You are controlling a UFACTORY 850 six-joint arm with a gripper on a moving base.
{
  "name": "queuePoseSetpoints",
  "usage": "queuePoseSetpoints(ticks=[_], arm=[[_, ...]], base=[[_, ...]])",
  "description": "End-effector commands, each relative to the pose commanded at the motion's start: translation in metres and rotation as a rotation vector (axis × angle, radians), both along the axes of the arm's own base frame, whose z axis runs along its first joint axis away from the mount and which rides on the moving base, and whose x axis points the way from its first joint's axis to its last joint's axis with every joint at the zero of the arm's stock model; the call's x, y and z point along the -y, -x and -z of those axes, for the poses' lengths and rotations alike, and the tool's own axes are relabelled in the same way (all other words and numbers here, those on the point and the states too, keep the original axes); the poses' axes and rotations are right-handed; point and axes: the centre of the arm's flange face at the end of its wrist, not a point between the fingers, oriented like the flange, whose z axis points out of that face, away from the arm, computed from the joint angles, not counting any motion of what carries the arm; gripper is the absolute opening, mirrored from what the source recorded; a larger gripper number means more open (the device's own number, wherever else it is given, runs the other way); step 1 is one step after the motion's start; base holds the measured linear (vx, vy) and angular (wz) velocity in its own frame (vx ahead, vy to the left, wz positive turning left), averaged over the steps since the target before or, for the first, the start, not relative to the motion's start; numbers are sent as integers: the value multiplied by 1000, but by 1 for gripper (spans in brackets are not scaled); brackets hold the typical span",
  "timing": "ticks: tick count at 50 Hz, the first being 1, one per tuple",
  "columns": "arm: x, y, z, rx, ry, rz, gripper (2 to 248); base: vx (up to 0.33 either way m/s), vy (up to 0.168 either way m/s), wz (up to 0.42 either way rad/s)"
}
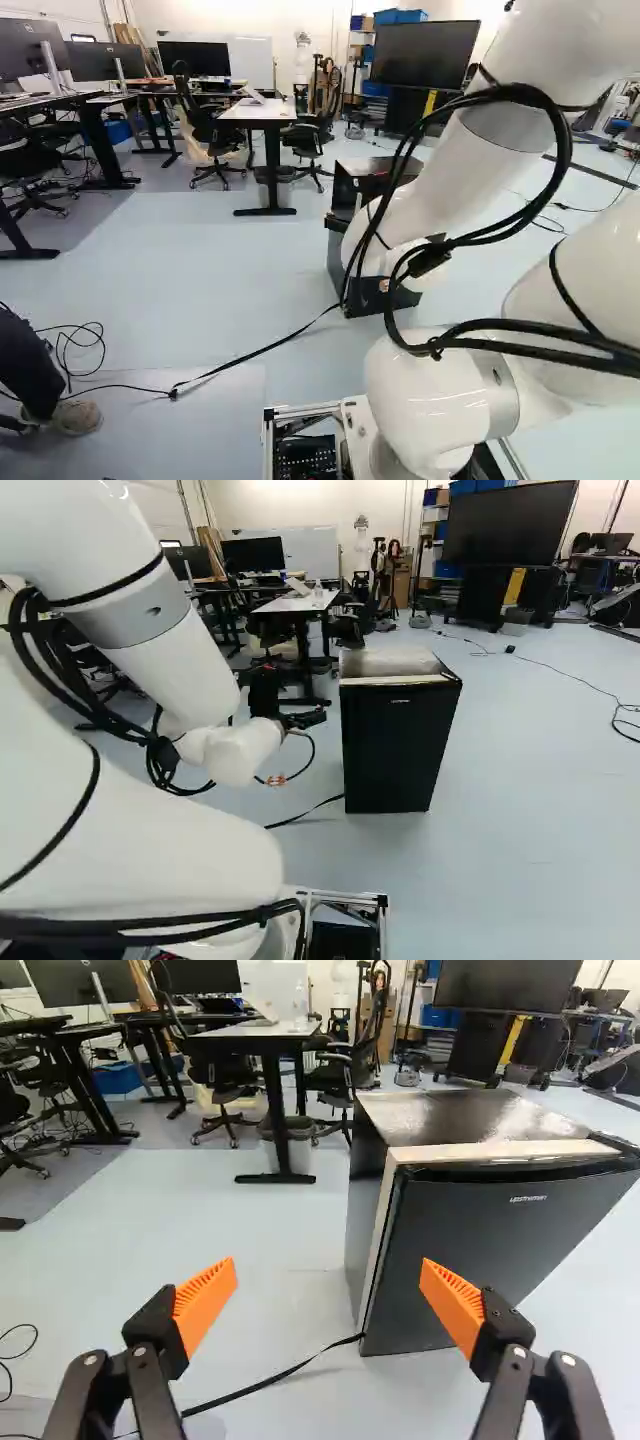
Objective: Open the fridge door
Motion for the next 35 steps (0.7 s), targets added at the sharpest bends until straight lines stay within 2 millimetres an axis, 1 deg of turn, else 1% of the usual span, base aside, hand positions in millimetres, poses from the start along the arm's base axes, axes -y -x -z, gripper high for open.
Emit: queuePoseSetpoints(ticks=[15,35], arm=[[2,-17,-2,-7,0,8,247],[16,-47,-5,-14,0,48,247]], base=[[0,0,0],[0,0,0]])
